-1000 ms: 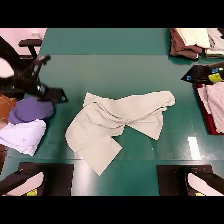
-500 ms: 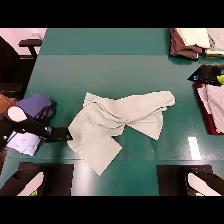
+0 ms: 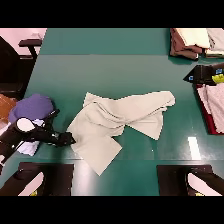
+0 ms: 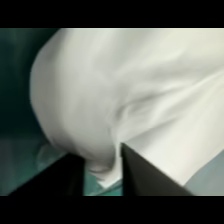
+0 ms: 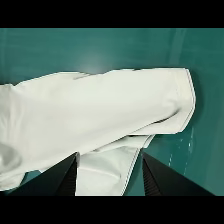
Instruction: Fold the shirts.
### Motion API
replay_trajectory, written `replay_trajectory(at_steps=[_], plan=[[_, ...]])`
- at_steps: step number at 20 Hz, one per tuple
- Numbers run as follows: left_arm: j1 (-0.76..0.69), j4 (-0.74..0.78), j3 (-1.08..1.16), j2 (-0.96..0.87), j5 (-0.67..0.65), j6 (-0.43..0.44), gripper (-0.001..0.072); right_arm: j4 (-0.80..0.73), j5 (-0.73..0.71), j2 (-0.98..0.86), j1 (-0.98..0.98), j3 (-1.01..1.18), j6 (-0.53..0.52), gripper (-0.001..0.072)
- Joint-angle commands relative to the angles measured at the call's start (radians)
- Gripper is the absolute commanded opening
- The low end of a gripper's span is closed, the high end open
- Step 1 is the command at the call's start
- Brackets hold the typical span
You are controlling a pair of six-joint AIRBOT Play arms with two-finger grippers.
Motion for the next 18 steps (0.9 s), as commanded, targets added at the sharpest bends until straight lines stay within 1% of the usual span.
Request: replay_trajectory(at_steps=[1, 3, 4, 6, 8, 9, 10, 12, 14, 18], plan=[[-0.076, -0.023, -0.003, 0.001, 0.053, 0.000, 0.0035, -0.005, 0.039, -0.002, -0.004, -0.001, 0.000, 0.0450], [-0.076, -0.003, 0.043, 0.001, 0.016, 0.000, 0.0024, -0.004, 0.089, 0.010, -0.041, -0.039, 0.000, 0.0450], [-0.076, 0.019, 0.084, 0.001, -0.004, 0.000, 0.0024, -0.003, 0.095, 0.035, -0.073, -0.102, 0.000, 0.0450], [-0.076, 0.038, 0.175, 0.001, -0.021, 0.000, 0.0024, 0.000, 0.101, 0.097, -0.149, -0.270, 0.000, 0.0450], [-0.076, 0.036, 0.249, 0.001, -0.014, 0.000, 0.0024, 0.008, 0.091, 0.160, -0.226, -0.491, 0.000, 0.0452], [-0.076, 0.034, 0.273, 0.001, -0.005, 0.000, 0.0024, 0.040, 0.087, 0.179, -0.259, -0.593, 0.000, 0.0458], [-0.076, 0.034, 0.290, 0.001, 0.001, 0.000, 0.0024, 0.103, 0.073, 0.191, -0.288, -0.698, -0.013, 0.0465], [-0.076, 0.029, 0.298, 0.001, 0.003, 0.000, 0.0024, 0.233, 0.014, 0.203, -0.305, -0.872, -0.058, 0.0463], [-0.076, 0.030, 0.298, 0.001, -0.001, 0.000, 0.0024, 0.297, -0.069, 0.201, -0.270, -0.981, -0.074, 0.0452], [-0.076, 0.029, 0.298, 0.001, 0.002, 0.000, 0.0024, 0.364, -0.237, 0.196, -0.128, -1.042, -0.071, 0.0444]])
